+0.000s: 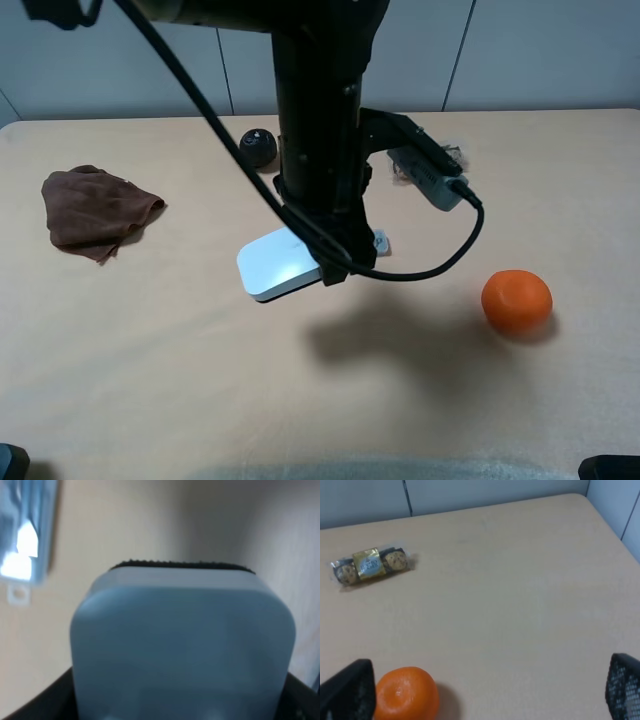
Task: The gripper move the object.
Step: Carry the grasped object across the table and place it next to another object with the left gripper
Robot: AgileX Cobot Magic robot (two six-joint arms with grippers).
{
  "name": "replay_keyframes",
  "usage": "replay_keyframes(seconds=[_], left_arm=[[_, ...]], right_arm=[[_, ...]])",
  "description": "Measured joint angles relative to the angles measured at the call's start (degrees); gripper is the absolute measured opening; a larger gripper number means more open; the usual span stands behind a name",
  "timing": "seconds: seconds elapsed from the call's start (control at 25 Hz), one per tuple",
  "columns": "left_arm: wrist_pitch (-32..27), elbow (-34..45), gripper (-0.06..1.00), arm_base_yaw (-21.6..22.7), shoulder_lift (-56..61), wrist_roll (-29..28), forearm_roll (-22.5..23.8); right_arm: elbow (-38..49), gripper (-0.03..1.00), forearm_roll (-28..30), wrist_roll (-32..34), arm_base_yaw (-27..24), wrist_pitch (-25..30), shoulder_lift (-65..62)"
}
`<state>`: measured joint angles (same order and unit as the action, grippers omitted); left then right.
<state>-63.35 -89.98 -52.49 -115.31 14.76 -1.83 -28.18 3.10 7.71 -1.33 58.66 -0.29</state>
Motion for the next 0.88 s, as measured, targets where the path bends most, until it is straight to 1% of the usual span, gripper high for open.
replay_keyframes(seconds=[0.28, 0.64, 0.8, 0.88], left_arm=[[-1.10, -12.65, 0.62, -0.49, -7.57, -2.20, -0.47], [-1.79, -32.61, 0.62, -0.68, -19.38, -3.28, -3.98], [-1.15, -38.57, 0.62, -0.81, -23.92, -3.33, -4.17], [0.61, -40.21, 0.62, -1.07, -25.44, -3.33, -4.24]], right_arm=[[0.00, 0.69, 0.00, 0.00, 0.00, -0.07, 0.00], [0.00, 0.69, 0.00, 0.00, 0.00, -0.07, 0.00], [0.00, 0.69, 0.00, 0.00, 0.00, -0.07, 0.00], [0.00, 0.69, 0.00, 0.00, 0.00, -0.07, 0.00]])
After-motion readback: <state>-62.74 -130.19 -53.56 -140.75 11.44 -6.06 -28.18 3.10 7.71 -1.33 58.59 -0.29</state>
